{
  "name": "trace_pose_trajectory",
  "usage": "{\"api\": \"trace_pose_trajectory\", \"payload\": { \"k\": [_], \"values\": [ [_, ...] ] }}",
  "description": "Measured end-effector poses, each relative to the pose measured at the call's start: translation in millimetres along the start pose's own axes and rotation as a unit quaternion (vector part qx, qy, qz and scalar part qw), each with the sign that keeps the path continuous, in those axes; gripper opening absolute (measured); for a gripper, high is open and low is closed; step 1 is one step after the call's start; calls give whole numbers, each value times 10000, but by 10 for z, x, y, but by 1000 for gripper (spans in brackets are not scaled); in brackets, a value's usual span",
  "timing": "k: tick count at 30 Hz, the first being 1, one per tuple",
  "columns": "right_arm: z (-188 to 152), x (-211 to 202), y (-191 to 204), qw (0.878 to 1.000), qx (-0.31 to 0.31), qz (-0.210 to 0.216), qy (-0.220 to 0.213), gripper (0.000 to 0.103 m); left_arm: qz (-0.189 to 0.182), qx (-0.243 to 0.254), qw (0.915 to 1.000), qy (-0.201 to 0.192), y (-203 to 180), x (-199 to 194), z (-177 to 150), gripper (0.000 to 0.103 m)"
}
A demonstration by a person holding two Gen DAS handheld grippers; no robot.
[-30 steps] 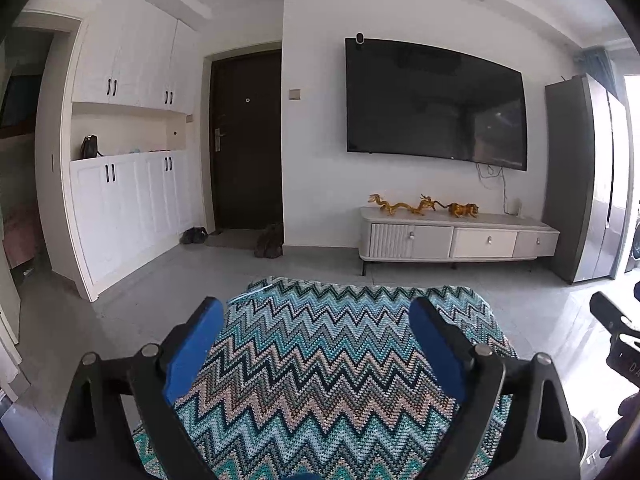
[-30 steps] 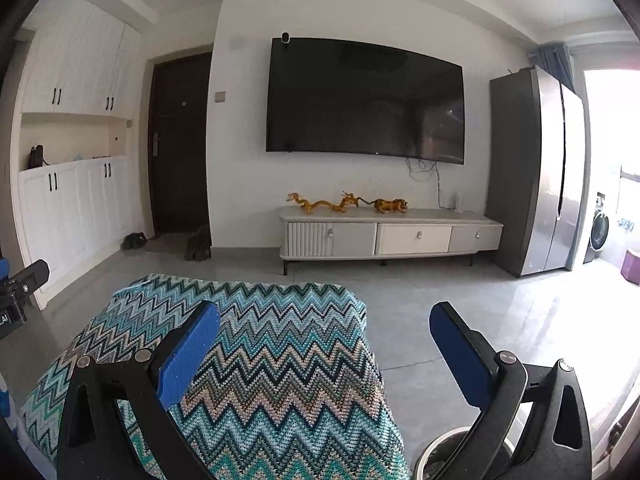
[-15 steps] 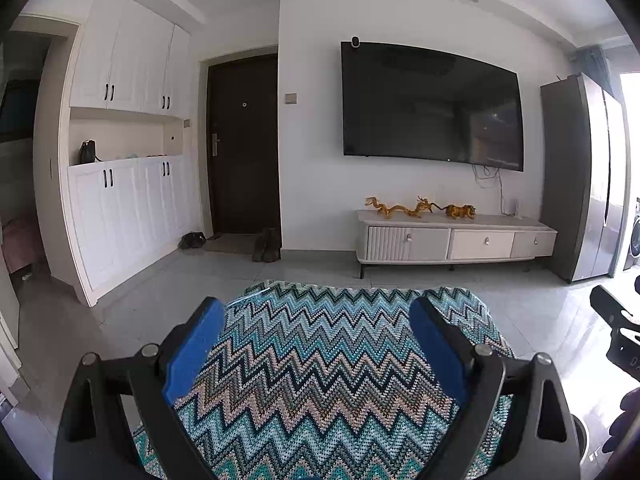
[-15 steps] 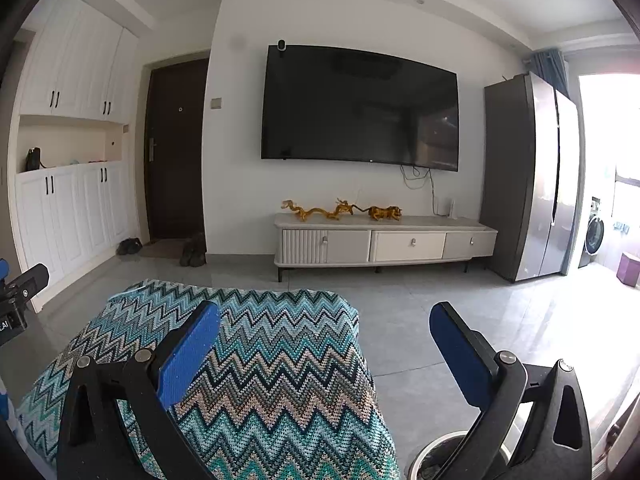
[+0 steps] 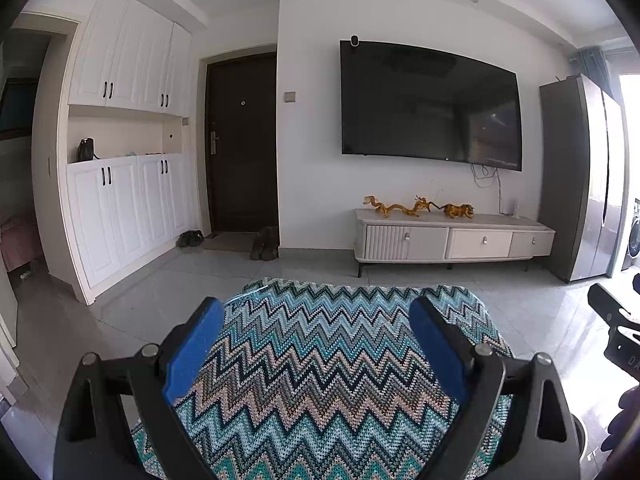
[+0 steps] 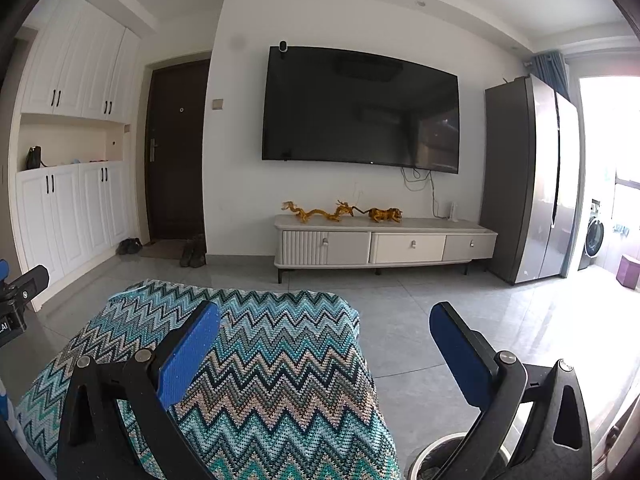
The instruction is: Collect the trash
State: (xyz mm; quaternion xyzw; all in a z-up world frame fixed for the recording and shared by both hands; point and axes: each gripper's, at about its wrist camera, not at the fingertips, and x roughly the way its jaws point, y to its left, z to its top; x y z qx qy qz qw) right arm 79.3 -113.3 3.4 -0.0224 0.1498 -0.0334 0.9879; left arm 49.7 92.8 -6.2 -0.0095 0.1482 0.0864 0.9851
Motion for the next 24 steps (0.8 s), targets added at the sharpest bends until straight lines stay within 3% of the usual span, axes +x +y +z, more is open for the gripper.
{"api": "trace_pose_trajectory", "payload": {
  "k": [24],
  "values": [
    [-46,27,-22,10000,30,-4,56,103,-139,63,9998,104,-69,54,-28,94]
  ]
}}
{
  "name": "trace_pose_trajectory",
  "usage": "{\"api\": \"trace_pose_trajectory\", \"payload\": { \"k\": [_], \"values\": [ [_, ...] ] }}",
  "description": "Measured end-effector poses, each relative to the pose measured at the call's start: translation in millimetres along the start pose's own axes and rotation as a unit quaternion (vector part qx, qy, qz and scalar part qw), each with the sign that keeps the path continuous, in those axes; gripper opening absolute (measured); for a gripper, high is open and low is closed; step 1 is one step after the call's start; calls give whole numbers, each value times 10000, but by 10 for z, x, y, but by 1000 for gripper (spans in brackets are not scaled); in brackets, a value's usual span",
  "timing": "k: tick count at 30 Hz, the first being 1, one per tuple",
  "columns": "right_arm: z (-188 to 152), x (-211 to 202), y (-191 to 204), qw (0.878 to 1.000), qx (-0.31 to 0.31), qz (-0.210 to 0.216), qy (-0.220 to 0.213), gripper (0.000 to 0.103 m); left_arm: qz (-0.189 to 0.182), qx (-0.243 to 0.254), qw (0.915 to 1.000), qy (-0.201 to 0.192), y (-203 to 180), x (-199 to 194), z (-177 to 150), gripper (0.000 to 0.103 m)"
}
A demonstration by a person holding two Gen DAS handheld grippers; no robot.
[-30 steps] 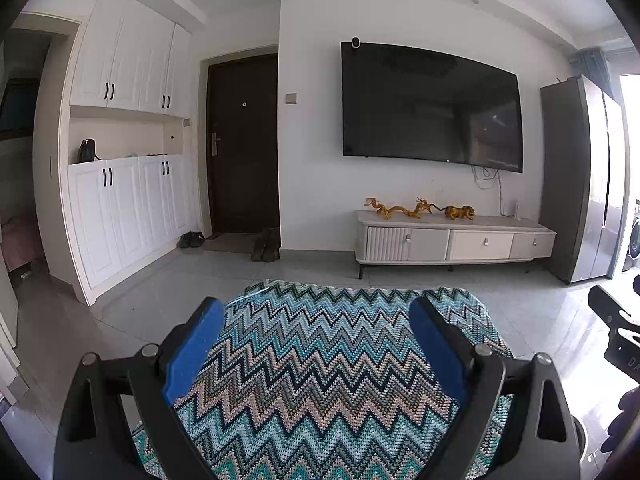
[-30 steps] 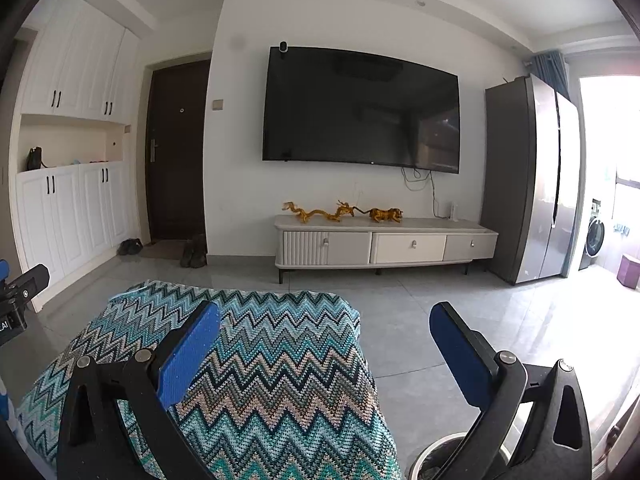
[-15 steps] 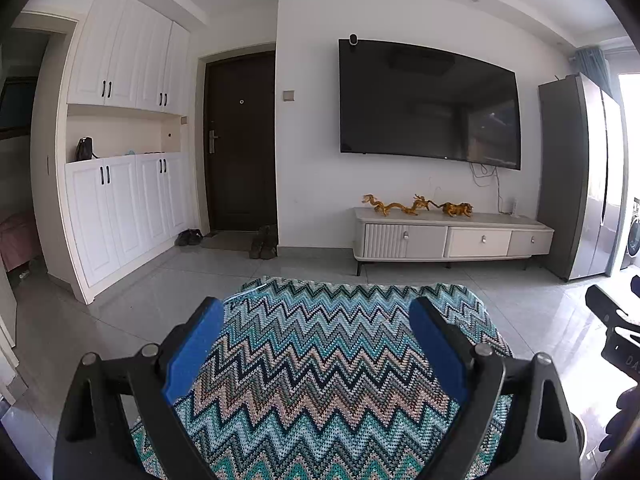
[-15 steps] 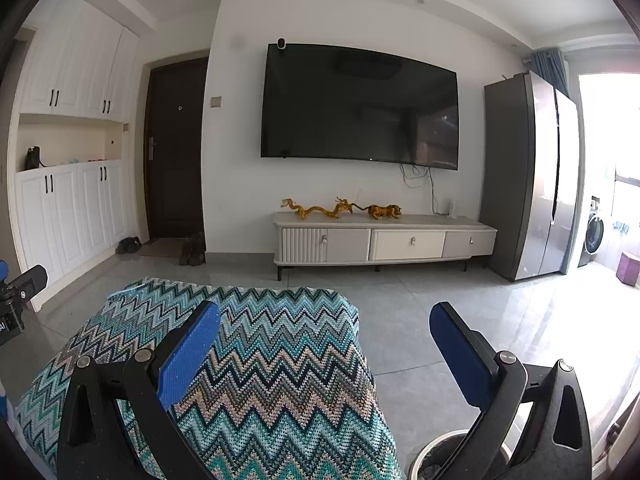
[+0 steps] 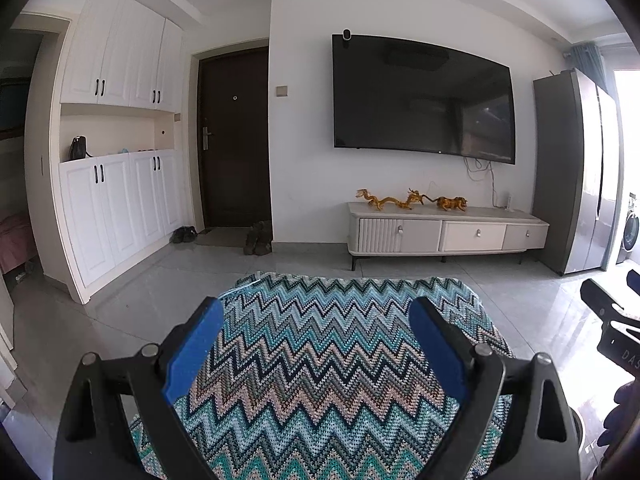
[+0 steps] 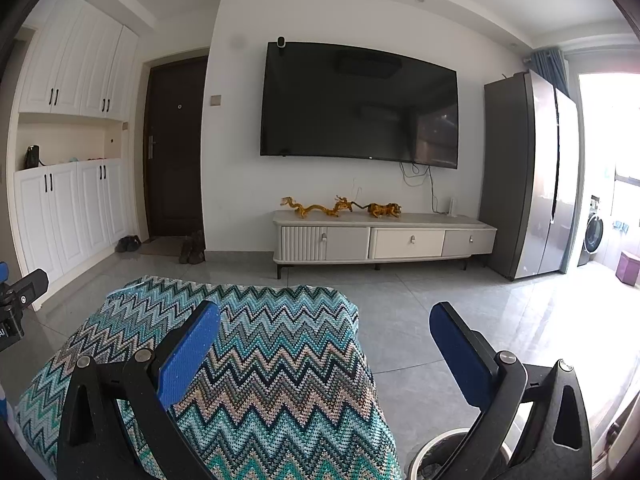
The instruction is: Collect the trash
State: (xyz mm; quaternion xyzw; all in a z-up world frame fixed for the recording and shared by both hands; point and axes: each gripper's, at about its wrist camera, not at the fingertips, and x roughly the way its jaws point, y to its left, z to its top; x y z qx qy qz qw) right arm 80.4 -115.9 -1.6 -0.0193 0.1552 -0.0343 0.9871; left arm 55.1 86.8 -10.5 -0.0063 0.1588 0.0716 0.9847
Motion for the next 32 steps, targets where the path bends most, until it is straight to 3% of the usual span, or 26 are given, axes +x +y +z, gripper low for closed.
{"api": "trace_pose_trajectory", "payload": {
  "k": [32],
  "values": [
    [-23,31,30,10000,-16,-53,-2,103,4,-112,9999,5,47,-23,-9,94]
  ]
}}
